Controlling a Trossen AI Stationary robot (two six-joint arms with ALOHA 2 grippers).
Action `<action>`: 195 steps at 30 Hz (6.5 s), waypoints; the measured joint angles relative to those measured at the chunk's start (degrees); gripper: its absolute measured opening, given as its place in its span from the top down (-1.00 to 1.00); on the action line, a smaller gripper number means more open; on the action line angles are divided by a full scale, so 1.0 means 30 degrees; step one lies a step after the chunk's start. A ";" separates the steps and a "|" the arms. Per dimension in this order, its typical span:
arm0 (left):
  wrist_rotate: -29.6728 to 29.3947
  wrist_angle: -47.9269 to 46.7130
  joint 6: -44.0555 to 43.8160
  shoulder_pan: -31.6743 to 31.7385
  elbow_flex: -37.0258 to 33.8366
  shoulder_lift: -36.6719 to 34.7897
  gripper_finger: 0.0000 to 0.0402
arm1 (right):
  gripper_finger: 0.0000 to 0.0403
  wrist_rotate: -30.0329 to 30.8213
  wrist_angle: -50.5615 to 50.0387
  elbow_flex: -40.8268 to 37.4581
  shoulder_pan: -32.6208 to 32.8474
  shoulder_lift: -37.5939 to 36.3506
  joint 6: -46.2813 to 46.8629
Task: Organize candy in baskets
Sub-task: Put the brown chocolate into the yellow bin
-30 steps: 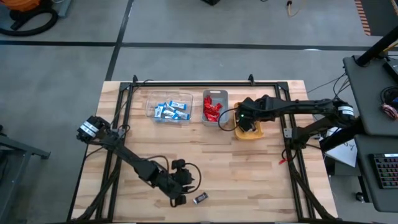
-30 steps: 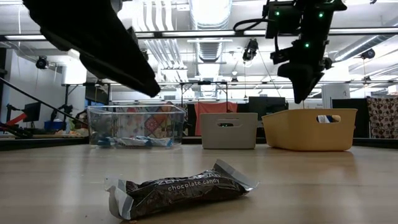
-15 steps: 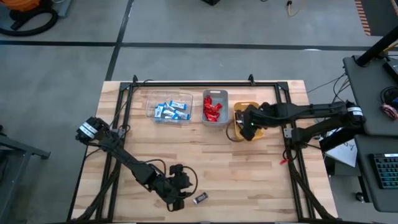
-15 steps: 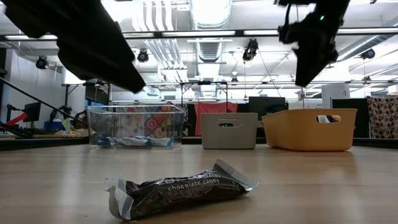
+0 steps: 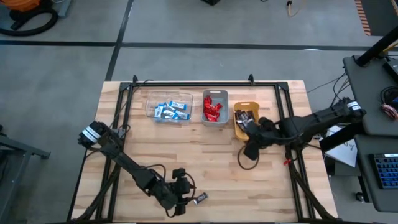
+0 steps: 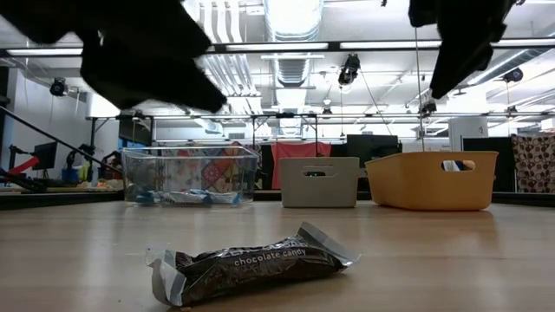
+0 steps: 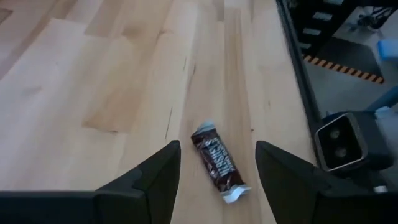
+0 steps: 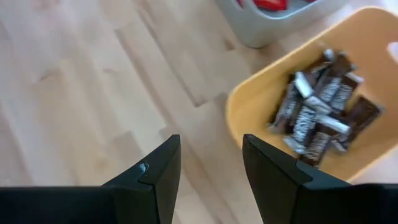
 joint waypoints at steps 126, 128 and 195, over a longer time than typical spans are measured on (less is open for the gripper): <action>-0.9607 -0.2934 0.5451 -0.1470 0.1688 0.0328 0.81 | 0.27 -0.1568 2.6942 -0.1835 0.4124 1.3998 -1.0943; -0.9928 -0.3003 0.5350 -0.1630 0.0687 -0.0588 0.81 | 0.13 -0.1570 2.6895 -0.1492 0.4088 1.4405 -1.0958; -1.0440 0.3217 1.0775 0.3751 -1.1293 -1.8207 0.81 | 0.67 -0.0527 0.1736 -0.1073 -1.2183 0.1005 -0.7064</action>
